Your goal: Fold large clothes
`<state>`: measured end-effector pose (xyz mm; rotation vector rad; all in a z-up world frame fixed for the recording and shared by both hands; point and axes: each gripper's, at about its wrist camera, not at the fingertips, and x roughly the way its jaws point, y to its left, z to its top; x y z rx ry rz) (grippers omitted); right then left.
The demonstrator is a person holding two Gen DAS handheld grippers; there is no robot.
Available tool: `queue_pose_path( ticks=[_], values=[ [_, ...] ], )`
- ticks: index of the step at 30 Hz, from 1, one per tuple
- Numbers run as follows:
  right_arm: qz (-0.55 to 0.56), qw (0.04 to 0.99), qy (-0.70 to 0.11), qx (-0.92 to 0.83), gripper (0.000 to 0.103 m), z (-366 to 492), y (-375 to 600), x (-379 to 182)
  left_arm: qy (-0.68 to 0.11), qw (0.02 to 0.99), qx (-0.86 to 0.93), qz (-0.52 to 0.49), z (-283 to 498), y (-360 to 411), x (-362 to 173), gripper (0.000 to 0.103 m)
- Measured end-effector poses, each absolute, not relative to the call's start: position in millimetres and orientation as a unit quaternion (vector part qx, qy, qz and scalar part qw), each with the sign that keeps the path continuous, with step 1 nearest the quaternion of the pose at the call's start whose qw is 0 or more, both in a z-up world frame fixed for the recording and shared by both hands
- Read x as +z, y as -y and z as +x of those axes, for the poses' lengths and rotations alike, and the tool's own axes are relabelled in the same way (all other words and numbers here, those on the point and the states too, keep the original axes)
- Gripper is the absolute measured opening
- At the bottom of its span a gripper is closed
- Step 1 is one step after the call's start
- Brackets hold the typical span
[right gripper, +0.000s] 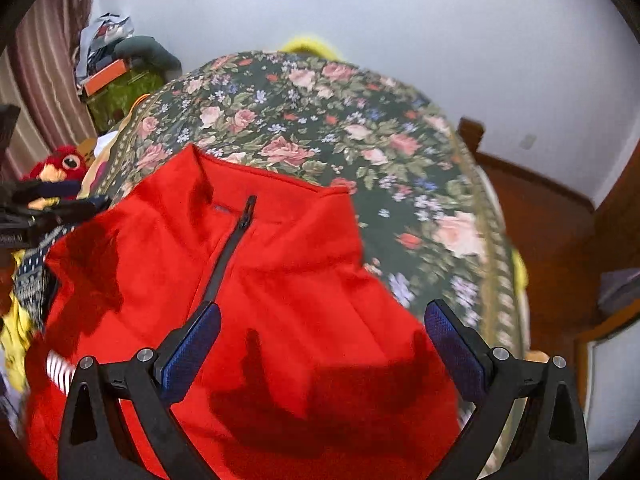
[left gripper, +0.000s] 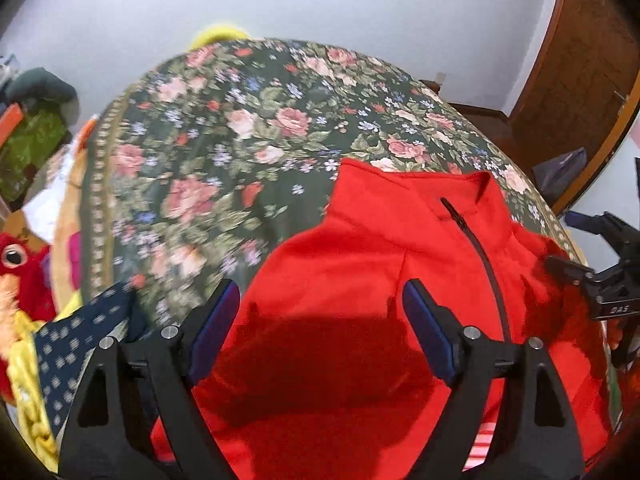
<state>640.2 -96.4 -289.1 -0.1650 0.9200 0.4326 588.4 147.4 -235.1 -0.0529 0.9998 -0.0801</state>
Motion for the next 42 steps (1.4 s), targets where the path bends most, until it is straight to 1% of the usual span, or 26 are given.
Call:
queue_pose_path(
  ticks=[3,4,5,6,8,9,10,11,12,13,14,15,16,18,22,27,31,36,42],
  values=[
    [-0.064,0.865,-0.455,0.2,0.096,671,89,-302,-0.485,0.872,-0.048,-0.041,612,-146,-248,0.083],
    [-0.06,0.863,-0.459,0.202,0.09,677,87,-305,-0.485,0.872,-0.047,-0.049,622,-146,-254,0.083],
    [-0.054,0.859,-0.466,0.204,0.081,685,85,-308,-0.486,0.871,-0.045,-0.054,627,-147,-257,0.083],
    [-0.049,0.856,-0.472,0.204,0.076,693,83,-312,-0.489,0.869,-0.049,-0.064,635,-146,-263,0.083],
    [-0.029,0.848,-0.488,0.207,0.061,706,80,-323,-0.494,0.865,-0.056,-0.074,644,-144,-272,0.077],
    [-0.017,0.845,-0.493,0.209,0.057,709,80,-327,-0.492,0.865,-0.057,-0.076,647,-142,-277,0.07],
    [-0.002,0.843,-0.495,0.212,0.052,711,80,-332,-0.491,0.866,-0.062,-0.078,647,-139,-279,0.056],
    [0.009,0.845,-0.491,0.214,0.043,711,80,-335,-0.489,0.866,-0.07,-0.08,647,-135,-280,0.048],
    [0.017,0.846,-0.486,0.218,0.037,709,80,-336,-0.484,0.869,-0.071,-0.075,645,-129,-280,0.04],
    [0.025,0.848,-0.482,0.218,0.024,707,81,-336,-0.476,0.875,-0.063,-0.062,642,-125,-279,0.031],
    [0.033,0.847,-0.483,0.22,0.013,706,81,-335,-0.469,0.88,-0.059,-0.037,638,-117,-277,0.023],
    [0.038,0.847,-0.483,0.221,0.011,704,81,-333,-0.465,0.883,-0.054,-0.016,635,-111,-274,0.013],
    [0.039,0.85,-0.478,0.217,0.007,700,82,-329,-0.462,0.885,-0.05,-0.003,632,-108,-271,0.007],
    [0.035,0.861,-0.461,0.212,0.007,690,85,-315,-0.45,0.892,-0.042,0.023,622,-101,-258,0.006],
    [0.052,0.874,-0.429,0.223,0.005,659,94,-277,-0.419,0.906,-0.041,0.044,594,-94,-221,0.005],
    [0.052,0.886,-0.387,0.251,0.005,598,105,-221,-0.38,0.921,-0.064,0.052,535,-90,-168,0.005],
    [0.024,0.899,-0.355,0.257,0.005,536,113,-187,-0.356,0.929,-0.081,0.055,486,-86,-143,0.005],
    [0.031,0.895,-0.349,0.275,0.005,467,132,-176,-0.345,0.931,-0.106,0.061,422,-77,-130,0.005],
    [0.032,0.884,-0.369,0.285,0.005,395,147,-193,-0.37,0.917,-0.122,0.078,367,-68,-148,0.005]
  ],
)
